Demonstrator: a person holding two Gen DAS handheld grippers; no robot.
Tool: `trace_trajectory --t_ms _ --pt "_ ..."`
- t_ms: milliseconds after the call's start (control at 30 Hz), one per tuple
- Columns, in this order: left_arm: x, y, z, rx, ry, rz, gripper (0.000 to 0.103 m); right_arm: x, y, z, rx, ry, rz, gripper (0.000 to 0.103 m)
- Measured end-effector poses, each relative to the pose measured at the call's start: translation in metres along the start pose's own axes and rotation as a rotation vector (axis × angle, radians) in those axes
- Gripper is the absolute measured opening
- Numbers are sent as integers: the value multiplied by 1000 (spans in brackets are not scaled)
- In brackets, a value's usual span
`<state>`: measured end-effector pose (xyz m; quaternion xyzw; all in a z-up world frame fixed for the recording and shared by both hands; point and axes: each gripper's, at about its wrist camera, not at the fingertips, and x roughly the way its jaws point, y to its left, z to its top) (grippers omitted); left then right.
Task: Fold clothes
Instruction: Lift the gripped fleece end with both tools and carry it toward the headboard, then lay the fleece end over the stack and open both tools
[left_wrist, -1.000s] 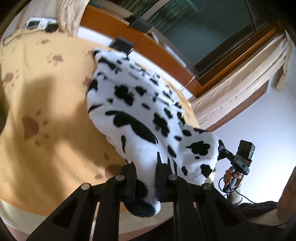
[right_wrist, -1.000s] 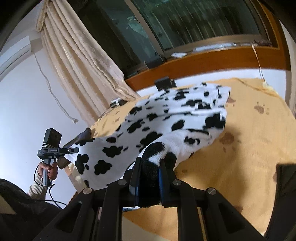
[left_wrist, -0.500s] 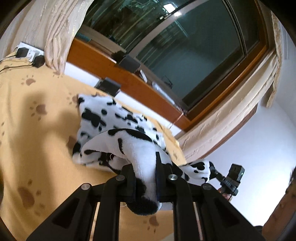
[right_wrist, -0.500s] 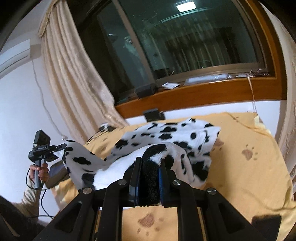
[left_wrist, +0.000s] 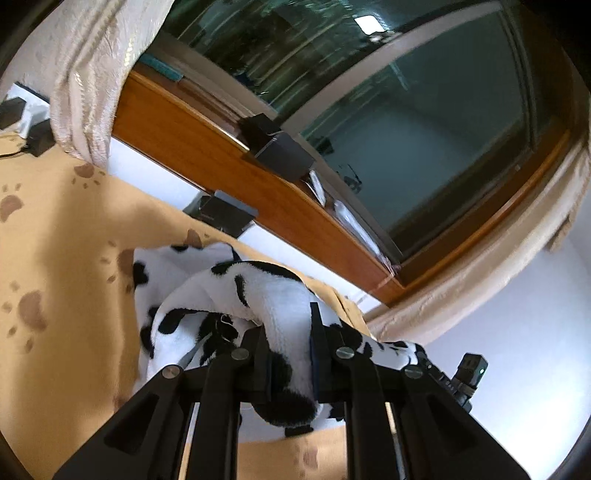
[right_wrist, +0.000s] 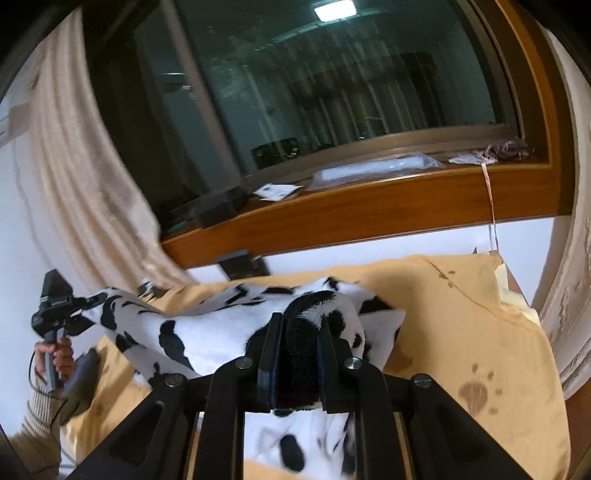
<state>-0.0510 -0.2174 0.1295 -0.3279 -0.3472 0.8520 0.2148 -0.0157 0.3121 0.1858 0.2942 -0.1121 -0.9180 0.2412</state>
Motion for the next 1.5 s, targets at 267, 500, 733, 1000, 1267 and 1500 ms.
trace_trajectory --t_ms 267,500,733,1000,1267,1500 --pt "77 41 47 -89 14 83 16 97 -42 22 125 40 -61 16" --pt "129 86 58 -169 43 156 16 143 -60 21 170 96 -98 16" --pt "149 109 54 -232 55 174 17 179 -80 18 243 152 -107 17" --pt "144 116 61 -290 25 161 31 167 -107 21 393 53 -154 86" --pt "102 123 73 -365 -138 146 79 139 -100 26 247 10 -178 86" --pt "125 88 65 -36 45 316 79 166 -57 30 -175 114 -273 86"
